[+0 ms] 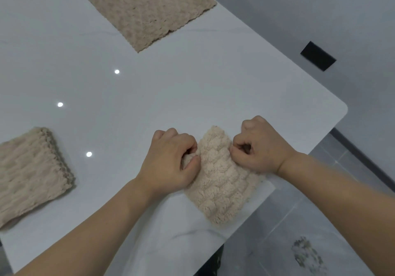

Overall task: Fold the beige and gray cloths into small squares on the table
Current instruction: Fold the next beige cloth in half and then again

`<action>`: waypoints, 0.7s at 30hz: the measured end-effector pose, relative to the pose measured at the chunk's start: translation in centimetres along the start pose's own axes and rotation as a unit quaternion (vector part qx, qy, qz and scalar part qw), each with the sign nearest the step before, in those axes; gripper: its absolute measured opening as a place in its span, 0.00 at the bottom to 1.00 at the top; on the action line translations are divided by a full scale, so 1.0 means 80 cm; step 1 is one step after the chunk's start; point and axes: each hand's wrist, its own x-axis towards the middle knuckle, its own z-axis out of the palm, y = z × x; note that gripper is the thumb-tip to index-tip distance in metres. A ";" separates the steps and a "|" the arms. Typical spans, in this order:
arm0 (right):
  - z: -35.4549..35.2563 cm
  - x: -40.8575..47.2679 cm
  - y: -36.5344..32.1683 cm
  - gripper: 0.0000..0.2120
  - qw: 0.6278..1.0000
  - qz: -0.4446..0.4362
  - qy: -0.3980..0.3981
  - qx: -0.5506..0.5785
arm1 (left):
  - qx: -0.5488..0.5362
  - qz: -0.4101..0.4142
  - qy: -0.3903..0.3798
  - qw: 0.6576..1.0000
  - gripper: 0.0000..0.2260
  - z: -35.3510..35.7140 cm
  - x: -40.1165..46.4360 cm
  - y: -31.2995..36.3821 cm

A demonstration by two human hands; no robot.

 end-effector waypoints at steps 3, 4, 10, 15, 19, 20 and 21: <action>-0.001 -0.010 -0.004 0.18 1.000 -0.011 -0.013 -0.004 | -0.002 -0.002 -0.003 1.000 0.06 0.002 -0.007 0.005; -0.001 -0.014 -0.004 0.18 1.000 -0.014 -0.017 -0.005 | 0.000 -0.002 -0.004 1.000 0.06 0.002 -0.008 0.006; -0.002 -0.026 -0.008 0.18 1.000 -0.023 -0.008 -0.009 | 0.008 0.005 -0.016 1.000 0.06 0.002 -0.011 0.008; -0.003 -0.032 -0.009 0.18 0.999 -0.039 -0.008 -0.011 | 0.014 0.008 -0.032 0.999 0.08 0.004 -0.013 0.008; -0.013 -0.030 -0.008 0.18 1.000 -0.006 0.022 0.008 | -0.029 -0.010 -0.045 0.999 0.09 -0.002 -0.010 0.007; -0.017 -0.025 -0.007 0.17 0.999 0.006 0.032 0.010 | -0.056 -0.021 -0.046 0.997 0.10 -0.007 -0.005 0.008; -0.021 -0.019 -0.005 0.17 0.999 0.018 0.042 0.016 | -0.076 -0.030 -0.042 0.996 0.10 -0.011 0.002 0.008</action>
